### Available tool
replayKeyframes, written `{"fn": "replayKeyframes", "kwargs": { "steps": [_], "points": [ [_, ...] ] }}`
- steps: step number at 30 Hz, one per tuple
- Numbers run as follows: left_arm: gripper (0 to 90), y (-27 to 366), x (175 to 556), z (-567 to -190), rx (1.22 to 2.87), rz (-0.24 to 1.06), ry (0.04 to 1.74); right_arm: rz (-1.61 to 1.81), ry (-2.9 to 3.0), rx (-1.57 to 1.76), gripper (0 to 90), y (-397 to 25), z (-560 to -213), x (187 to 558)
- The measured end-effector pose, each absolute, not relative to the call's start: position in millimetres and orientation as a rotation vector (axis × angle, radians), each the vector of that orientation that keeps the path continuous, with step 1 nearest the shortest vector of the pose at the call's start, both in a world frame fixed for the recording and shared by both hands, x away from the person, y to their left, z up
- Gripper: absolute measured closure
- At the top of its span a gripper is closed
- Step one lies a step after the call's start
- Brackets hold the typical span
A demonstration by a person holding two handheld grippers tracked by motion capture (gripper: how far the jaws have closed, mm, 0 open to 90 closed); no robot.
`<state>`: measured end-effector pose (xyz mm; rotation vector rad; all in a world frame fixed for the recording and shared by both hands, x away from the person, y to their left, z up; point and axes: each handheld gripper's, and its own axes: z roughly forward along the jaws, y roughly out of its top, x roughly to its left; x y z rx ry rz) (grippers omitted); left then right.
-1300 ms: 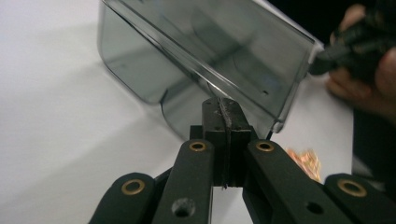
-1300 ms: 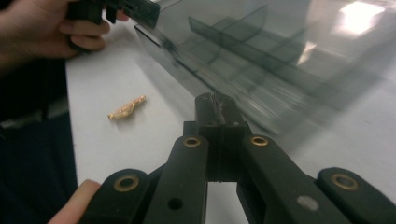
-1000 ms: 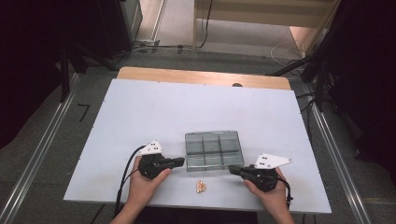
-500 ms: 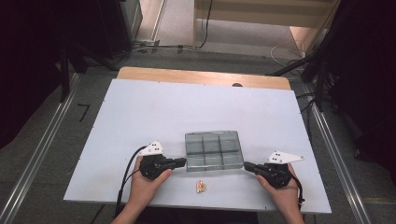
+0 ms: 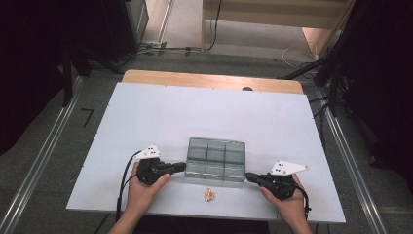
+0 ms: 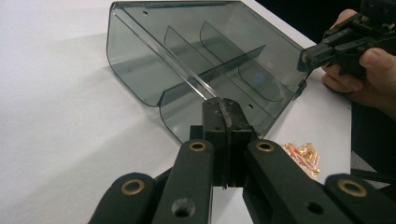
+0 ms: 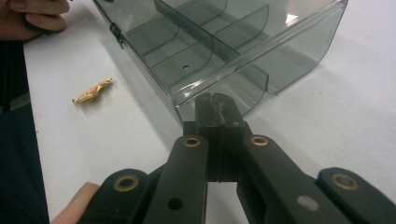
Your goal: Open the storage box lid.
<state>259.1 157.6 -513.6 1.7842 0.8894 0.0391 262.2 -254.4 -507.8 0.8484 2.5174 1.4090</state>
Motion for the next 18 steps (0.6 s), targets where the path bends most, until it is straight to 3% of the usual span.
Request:
{"fn": "replayKeyframes", "kwargs": {
  "steps": [18],
  "points": [
    [90.0,157.3,256.1,-513.8,1.793,0.061,0.892,1.476,2.518,0.840,88.5,-256.7,-506.8,263.8]
  ]
}}
